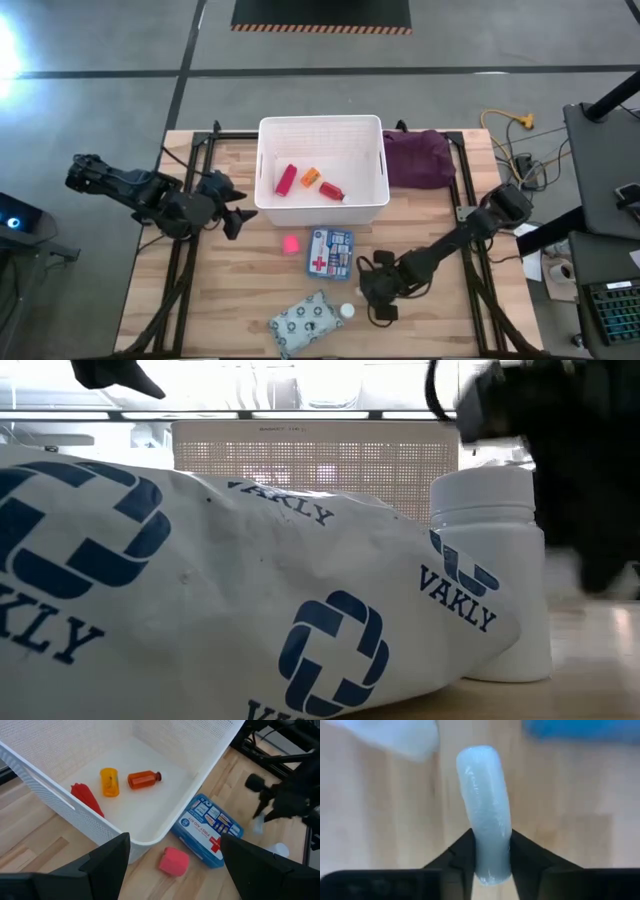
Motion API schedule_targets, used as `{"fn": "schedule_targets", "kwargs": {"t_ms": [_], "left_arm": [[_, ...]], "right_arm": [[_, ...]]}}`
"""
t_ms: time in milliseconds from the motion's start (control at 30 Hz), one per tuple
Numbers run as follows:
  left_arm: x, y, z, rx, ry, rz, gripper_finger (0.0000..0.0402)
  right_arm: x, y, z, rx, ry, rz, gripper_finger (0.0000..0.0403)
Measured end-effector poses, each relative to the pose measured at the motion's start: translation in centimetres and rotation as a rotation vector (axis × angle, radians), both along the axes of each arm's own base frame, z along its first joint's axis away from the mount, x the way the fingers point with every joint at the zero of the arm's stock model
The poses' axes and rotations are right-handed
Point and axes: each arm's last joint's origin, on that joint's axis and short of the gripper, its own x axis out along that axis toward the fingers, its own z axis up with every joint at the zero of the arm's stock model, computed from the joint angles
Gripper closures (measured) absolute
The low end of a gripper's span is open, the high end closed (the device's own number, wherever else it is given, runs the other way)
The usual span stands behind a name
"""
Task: Pick & place medical supplies in basket/bin
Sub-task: Put the white rolled gauze into the white bin
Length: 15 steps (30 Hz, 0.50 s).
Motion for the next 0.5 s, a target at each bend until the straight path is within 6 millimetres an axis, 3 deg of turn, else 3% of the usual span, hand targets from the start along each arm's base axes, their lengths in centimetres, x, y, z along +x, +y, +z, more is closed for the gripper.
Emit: {"fn": "schedule_targets", "kwargs": {"t_ms": [133, 267, 400, 500], "left_arm": [[0.0, 0.0, 0.0, 0.0, 0.001, 0.0, 0.0109], [0.0, 0.0, 0.0, 0.013, 0.005, -0.011, 0.0109], [0.0, 0.0, 0.0, 0.021, 0.011, -0.017, 0.0109], [0.0, 0.0, 0.0, 0.034, 0.016, -0.028, 0.0109]], "right_arm": [[0.2, -1.3, 4.0, -0.076, -0.094, -0.126, 0.0359], [-0.5, -3.5, 9.5, -0.127, -0.229, -0.312, 0.0366], [-1.2, -6.4, 16.3, -0.198, -0.502, -0.529, 0.0358], [-1.1, -9.7, 19.7, -0.281, -0.641, -0.688, 0.0355]]}}
